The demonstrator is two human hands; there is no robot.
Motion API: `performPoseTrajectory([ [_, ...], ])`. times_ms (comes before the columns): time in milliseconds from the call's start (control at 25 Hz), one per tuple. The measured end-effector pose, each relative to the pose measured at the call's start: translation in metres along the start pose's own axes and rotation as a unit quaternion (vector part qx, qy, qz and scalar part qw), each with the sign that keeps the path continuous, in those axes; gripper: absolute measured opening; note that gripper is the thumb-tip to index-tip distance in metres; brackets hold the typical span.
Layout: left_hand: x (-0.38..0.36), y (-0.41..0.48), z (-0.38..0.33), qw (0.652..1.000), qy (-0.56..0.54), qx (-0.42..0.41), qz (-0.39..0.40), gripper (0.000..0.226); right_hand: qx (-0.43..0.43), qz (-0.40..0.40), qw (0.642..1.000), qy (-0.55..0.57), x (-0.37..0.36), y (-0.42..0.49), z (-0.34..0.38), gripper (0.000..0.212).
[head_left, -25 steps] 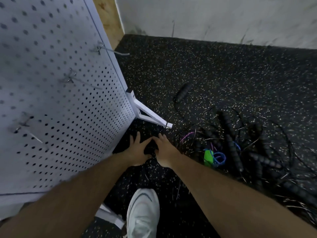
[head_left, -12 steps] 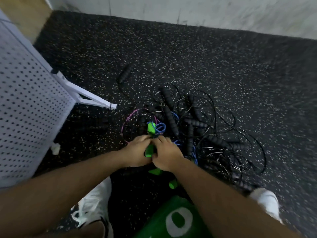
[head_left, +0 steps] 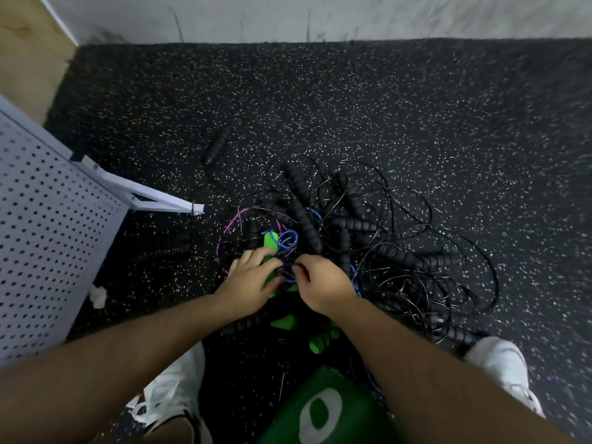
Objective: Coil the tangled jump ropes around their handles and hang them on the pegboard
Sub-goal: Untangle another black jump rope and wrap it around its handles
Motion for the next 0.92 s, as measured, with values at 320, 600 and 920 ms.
performPoseTrajectory([
  [320,0.101,0.012,-0.037,0.978,-0.192,0.029,0.081,0.032,0.003,-0.126,0.989,0.077,0.151,-0.031,0.048,0.020],
  [600,0.292,0.001,-0.168,0.975,-0.216,-0.013,-0.049,0.029,0.022,-0.153,0.979,0.130,0.312,-0.106,0.112,0.026],
  [920,0.415,-0.052,-0.288,0.867,-0.424,-0.089,-0.246,0.022,0.103,-0.234,0.960,0.113,0.380,-0.190,0.146,0.028],
])
Point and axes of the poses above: each hand's wrist, its own y-axis towards the middle knuckle, its own x-axis out of the back of the hand, z = x × y, the point moved 8 cm from there along y, towards the middle knuckle, and after that the axes turned 2 degrees about -x, right-handed, at the moved point
